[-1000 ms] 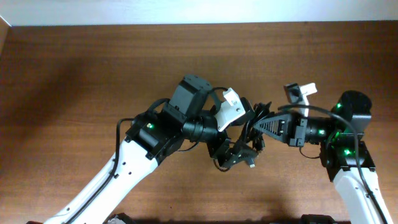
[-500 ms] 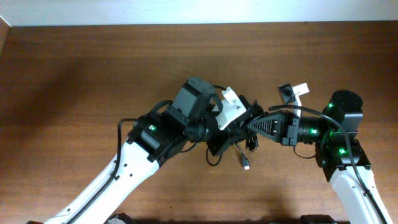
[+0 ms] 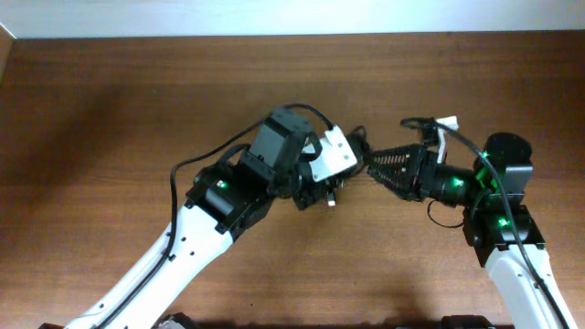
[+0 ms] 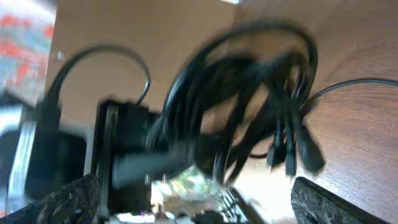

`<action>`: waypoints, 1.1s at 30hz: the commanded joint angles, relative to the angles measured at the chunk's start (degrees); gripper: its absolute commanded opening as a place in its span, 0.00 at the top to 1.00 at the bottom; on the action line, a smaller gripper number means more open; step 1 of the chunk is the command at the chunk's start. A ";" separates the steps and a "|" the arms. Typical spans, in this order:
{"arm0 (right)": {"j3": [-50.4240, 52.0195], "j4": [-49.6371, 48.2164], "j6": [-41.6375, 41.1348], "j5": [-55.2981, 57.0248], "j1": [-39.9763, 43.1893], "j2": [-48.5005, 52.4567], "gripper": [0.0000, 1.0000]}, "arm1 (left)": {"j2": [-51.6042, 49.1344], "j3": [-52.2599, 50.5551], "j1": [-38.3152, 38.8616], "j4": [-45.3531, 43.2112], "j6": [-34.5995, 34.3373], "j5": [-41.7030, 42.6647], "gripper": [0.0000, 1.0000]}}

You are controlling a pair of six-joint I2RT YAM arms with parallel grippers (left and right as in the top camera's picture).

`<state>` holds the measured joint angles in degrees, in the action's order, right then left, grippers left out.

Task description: Untangle cables

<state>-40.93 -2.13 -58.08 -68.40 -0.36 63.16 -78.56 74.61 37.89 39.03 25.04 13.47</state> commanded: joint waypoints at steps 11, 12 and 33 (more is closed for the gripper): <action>-0.50 -0.22 -5.84 4.61 -0.33 -0.74 0.43 | 0.04 0.35 -0.13 4.61 24.09 23.06 1.00; -0.50 -0.22 -5.84 4.61 -0.33 -0.74 0.49 | 0.04 0.33 -0.13 4.55 24.81 22.75 1.00; -0.50 -19.41 7.32 -20.26 10.97 -0.74 0.96 | 10.43 0.33 -14.10 7.19 16.81 35.21 0.01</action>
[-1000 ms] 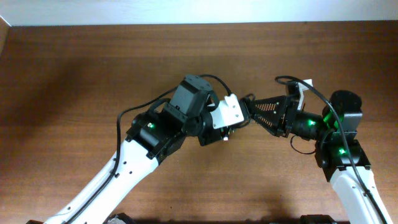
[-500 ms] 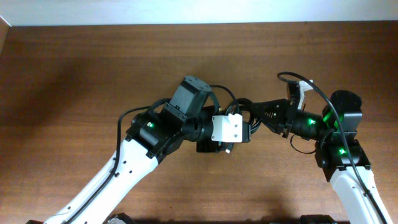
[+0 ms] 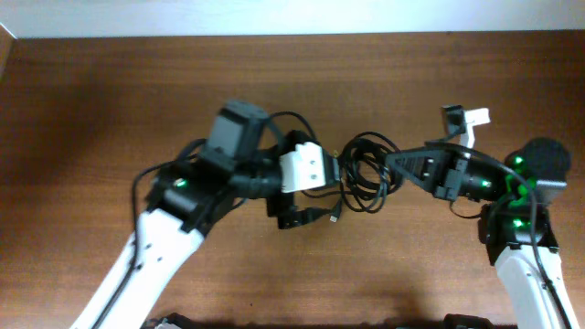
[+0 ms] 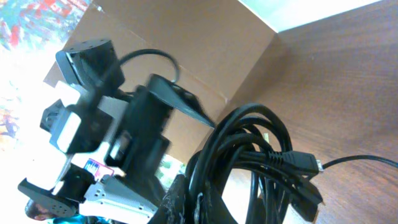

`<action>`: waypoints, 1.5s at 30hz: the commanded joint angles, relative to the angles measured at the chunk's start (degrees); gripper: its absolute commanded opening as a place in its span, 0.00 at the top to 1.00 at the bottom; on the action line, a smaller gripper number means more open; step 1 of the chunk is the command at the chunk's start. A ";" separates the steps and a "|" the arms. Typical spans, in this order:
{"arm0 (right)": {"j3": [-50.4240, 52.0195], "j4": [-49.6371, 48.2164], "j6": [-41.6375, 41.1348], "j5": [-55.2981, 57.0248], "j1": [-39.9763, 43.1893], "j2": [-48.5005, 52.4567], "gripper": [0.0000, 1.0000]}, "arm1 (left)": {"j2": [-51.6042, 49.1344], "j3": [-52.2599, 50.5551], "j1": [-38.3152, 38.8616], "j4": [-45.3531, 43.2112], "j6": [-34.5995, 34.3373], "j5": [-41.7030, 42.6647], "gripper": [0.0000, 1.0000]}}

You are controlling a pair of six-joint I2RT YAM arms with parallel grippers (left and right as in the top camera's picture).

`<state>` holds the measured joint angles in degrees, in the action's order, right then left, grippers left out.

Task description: Untangle cables

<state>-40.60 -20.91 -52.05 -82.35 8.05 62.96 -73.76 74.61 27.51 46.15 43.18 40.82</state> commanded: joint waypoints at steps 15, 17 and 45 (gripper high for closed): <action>-0.83 -11.52 1.29 -6.58 -15.61 -0.57 0.96 | -1.20 0.33 -4.63 6.05 11.78 10.12 0.01; -0.83 -11.52 1.27 -6.58 -16.09 -0.57 0.96 | -1.25 0.33 -4.63 6.23 11.78 10.73 0.23; -0.83 22.60 -33.53 20.06 -8.52 -0.33 0.05 | -2.03 0.28 2.47 -11.61 -29.57 -17.00 1.00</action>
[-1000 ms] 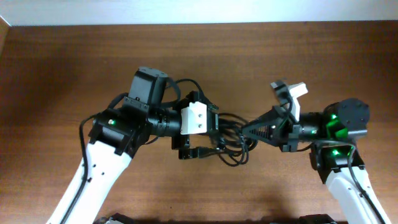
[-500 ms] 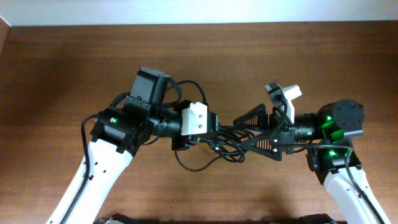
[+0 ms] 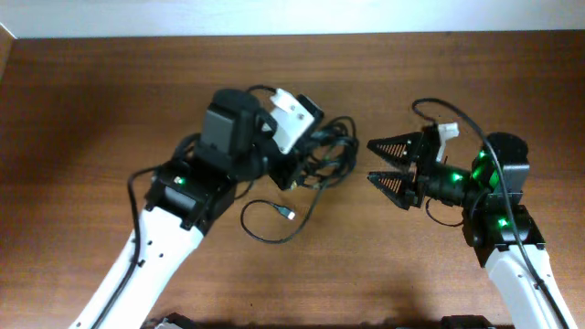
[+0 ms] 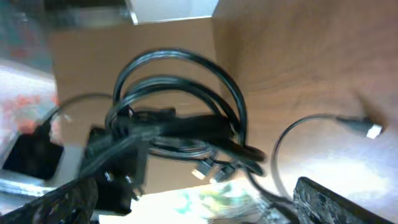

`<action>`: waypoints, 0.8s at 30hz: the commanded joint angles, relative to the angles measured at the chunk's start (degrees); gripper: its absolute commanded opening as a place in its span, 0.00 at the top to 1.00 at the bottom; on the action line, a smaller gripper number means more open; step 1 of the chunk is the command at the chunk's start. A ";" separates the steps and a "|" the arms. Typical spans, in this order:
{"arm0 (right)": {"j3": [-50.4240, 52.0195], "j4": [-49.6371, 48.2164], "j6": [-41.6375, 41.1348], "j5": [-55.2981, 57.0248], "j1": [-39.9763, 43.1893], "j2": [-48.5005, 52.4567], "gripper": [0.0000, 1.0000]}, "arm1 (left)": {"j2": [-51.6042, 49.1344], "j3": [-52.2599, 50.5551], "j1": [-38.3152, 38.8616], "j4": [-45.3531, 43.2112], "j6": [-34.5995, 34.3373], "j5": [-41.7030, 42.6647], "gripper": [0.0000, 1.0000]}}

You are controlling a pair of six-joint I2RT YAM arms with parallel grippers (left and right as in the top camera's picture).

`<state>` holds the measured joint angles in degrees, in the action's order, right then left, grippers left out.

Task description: Untangle cables

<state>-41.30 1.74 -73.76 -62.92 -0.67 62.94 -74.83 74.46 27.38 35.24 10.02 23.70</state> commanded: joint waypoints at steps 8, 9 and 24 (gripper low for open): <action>-0.13 -0.61 -17.20 2.58 0.22 -0.31 0.39 | -5.57 0.44 6.14 -4.37 3.32 0.15 1.00; -0.13 -0.61 -17.18 3.34 0.20 -0.31 0.40 | -5.57 0.44 6.27 -4.83 3.32 1.57 1.00; -0.13 -0.61 -17.20 12.90 0.20 0.17 0.78 | -5.57 0.44 9.20 -4.79 2.47 17.70 1.00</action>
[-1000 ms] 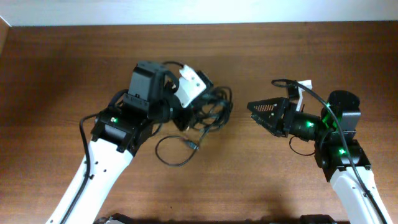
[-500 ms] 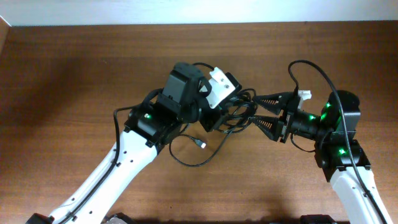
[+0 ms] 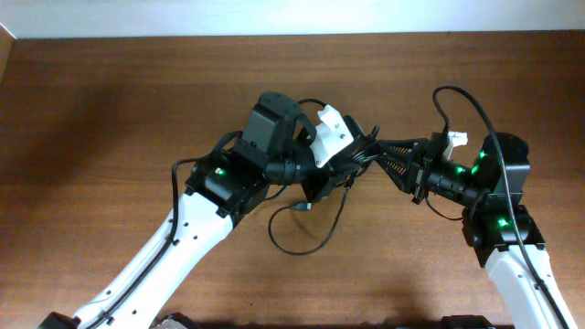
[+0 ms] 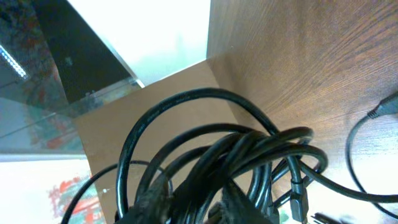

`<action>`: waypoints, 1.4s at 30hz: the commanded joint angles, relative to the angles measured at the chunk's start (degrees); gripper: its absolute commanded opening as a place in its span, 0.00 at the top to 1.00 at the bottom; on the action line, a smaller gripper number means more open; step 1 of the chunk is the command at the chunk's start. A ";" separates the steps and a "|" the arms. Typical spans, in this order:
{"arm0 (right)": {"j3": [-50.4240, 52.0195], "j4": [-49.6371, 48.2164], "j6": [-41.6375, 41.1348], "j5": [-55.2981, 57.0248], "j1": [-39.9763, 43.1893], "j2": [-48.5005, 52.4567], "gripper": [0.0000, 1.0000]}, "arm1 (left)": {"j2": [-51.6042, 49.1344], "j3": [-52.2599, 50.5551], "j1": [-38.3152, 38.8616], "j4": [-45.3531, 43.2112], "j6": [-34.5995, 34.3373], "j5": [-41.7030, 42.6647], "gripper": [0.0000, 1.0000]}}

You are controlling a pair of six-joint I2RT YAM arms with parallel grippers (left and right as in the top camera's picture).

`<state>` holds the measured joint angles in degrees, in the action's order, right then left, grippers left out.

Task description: Untangle cables

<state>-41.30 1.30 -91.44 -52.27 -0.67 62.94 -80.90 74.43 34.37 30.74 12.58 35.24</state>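
Observation:
A tangled bundle of black cables (image 3: pixel 358 157) hangs between both grippers over the middle of the table. My left gripper (image 3: pixel 340 169), below its white wrist piece, is shut on the bundle's left side. From the right, my right gripper (image 3: pixel 377 152) has its fingers closed onto the same bundle. In the right wrist view the coils (image 4: pixel 236 155) fill the frame and the dark fingers (image 4: pixel 155 199) pinch several strands. A thin cable (image 3: pixel 315 239) trails from the bundle in a loop on the table, its plug (image 3: pixel 302 206) lying inside the loop.
The brown wooden table (image 3: pixel 110 110) spreads wide to the left and front. A cardboard wall (image 4: pixel 186 81) shows behind the bundle in the right wrist view. Both arms' own black cables arch above their wrists.
My right gripper was open and clear of the bundle; now it is shut on the bundle's right side. The left gripper has brought the bundle rightward and nearer, and the thin loop lies further right.
At first both grippers met at the bundle mid-table. Then they held it stretched between them, the right shut on it. Later the right was open and apart while the left alone held the bundle, a thin cable trailing. Now both grip it again.

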 commanded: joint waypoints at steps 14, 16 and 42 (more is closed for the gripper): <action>-0.11 1.09 4.22 0.15 0.22 0.17 0.96 | 0.50 0.46 2.25 -0.31 -15.21 -15.54 1.00; -0.13 1.11 5.70 -0.48 0.20 0.17 0.96 | 0.50 0.46 -0.28 -0.28 -22.14 -18.58 1.00; -0.13 2.97 15.26 -0.81 0.31 0.17 0.96 | 0.50 0.46 -4.55 10.27 -3.45 -9.01 0.01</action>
<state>-41.23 2.28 -78.50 -55.51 -0.51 63.48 -80.90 74.48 30.13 40.86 6.46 24.34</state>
